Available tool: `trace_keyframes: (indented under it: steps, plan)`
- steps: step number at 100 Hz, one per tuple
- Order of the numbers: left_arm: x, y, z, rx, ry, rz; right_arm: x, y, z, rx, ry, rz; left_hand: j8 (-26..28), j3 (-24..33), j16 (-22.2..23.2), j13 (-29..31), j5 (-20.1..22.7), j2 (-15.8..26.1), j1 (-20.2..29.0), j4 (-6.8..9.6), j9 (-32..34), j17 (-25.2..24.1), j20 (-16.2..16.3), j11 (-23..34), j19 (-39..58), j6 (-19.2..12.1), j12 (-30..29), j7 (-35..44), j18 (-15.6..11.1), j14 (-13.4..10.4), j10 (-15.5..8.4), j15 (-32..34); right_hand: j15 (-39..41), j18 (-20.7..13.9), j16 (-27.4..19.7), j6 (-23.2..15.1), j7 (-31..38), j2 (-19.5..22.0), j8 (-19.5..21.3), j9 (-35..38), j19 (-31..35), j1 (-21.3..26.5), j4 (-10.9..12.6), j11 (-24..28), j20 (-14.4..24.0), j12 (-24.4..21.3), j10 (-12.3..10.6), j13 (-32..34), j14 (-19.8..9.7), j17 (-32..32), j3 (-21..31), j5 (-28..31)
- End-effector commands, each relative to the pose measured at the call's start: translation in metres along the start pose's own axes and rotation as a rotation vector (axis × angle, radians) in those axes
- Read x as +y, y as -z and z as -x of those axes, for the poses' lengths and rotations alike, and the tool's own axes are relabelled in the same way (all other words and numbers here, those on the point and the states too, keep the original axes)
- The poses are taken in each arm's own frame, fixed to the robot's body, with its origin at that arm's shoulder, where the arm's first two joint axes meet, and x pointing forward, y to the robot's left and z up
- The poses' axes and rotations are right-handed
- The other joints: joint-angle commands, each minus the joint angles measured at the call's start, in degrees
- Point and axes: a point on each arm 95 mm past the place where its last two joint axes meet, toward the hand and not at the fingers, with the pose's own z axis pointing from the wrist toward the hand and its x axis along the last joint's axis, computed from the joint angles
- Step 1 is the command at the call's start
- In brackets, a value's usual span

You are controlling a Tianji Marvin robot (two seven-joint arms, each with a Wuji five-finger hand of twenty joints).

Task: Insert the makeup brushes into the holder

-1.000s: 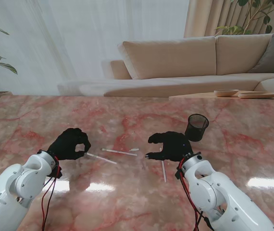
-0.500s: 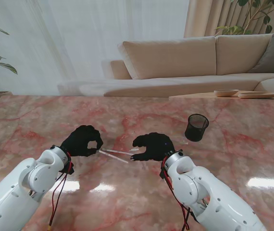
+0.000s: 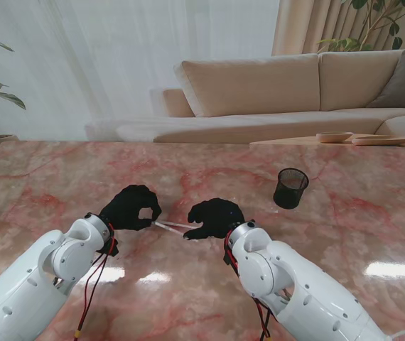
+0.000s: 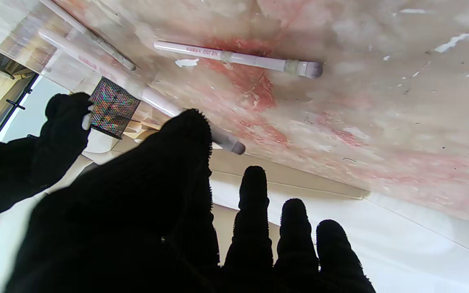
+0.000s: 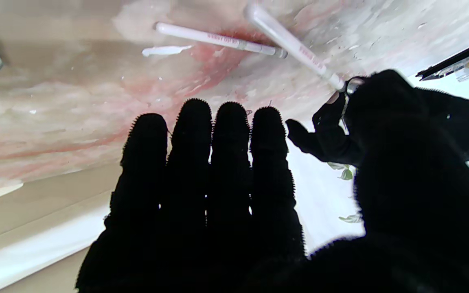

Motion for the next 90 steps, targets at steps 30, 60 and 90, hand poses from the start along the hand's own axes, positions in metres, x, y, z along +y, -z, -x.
trace_keyframes:
  steps: [30,60,90]
  plan:
    - [0.0,-0.005,-0.004,0.021,0.001,0.0,-0.005,-0.012,-0.003,-0.03,-0.031,-0.108,2.3,-1.1,0.4,-0.4,3.6,2.4,1.3,-0.92,0.9,-0.4,0.5,-0.1,-0.4,-3.5,0.8,6.2,-1.0,1.3,0.4,1.5,1.8,1.5,1.6,2.1,2.2,1.0,-1.4,3.3,4.1,-2.3,-3.4,1.2,0.7,0.0,2.4,4.5,2.0,2.1,-2.2,2.9]
    - [-0.001,-0.006,-0.006,0.034,0.0,-0.001,-0.009,-0.021,-0.004,-0.053,-0.065,-0.146,2.4,-1.4,0.4,-0.3,3.6,2.6,1.5,-0.98,1.0,-0.4,0.4,-0.1,-0.5,-3.5,0.8,6.4,-1.0,1.3,0.4,1.6,1.8,2.1,1.4,3.0,2.3,0.8,-2.3,3.4,4.6,-1.7,-3.2,0.8,0.5,-0.5,3.3,4.8,2.6,2.8,-2.1,2.6]
    - [0.0,-0.007,-0.008,0.044,0.002,0.003,-0.013,-0.031,-0.003,-0.067,-0.103,-0.191,2.4,-1.5,0.5,-0.1,3.6,2.6,1.7,-1.05,1.2,-0.3,0.4,0.0,-0.4,-3.7,0.8,6.5,-0.9,1.2,0.4,1.7,1.6,1.8,1.0,2.5,2.8,0.0,-2.5,3.1,4.3,-0.4,-3.0,0.9,0.1,-0.4,2.9,4.6,2.3,2.8,-1.6,2.3]
